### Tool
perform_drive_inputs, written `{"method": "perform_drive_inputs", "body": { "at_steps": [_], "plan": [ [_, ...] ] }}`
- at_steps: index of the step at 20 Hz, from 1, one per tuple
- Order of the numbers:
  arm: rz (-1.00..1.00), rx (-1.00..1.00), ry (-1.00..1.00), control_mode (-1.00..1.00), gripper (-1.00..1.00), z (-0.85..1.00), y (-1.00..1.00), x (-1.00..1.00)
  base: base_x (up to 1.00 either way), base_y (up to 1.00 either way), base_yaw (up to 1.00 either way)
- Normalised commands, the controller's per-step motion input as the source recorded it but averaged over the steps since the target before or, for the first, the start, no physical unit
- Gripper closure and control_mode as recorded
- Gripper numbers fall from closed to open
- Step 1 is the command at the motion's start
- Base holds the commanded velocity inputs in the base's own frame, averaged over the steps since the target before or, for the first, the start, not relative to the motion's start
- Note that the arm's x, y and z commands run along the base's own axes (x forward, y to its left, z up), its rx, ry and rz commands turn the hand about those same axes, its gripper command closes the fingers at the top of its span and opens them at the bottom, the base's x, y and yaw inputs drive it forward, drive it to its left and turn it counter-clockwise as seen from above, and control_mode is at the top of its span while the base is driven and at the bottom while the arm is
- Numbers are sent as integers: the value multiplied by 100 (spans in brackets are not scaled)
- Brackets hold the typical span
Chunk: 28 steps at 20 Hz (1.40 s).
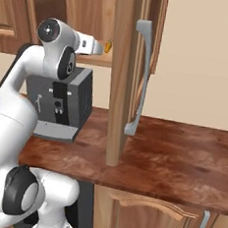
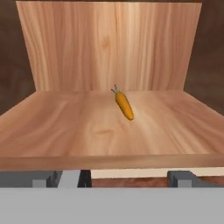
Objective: Pick the carrots from the cabinet and place them in one bowl. Pick the tangerine from the sink and place it in the other bowl.
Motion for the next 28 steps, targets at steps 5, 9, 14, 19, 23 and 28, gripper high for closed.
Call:
{"method": "perform_drive_inputs", "body": {
  "at_steps": [5, 9, 14, 19, 23, 28],
  "plan": [
    [0, -2, 1, -100, -100, 0, -10, 32, 0, 0, 0],
    [0, -5, 0, -100, -100, -2, -8, 29, 0, 0, 0],
    [0, -3, 0, -100, -100, -3, -5, 28, 0, 0, 0],
    [0, 0, 1, -100, -100, -7, -2, 29, 0, 0, 0],
    [0, 0, 0, -100, -100, -10, 0, 24, 0, 0, 0],
    [0, 0, 0, -100, -100, -5, -1, 29, 0, 0, 0]
  ]
}}
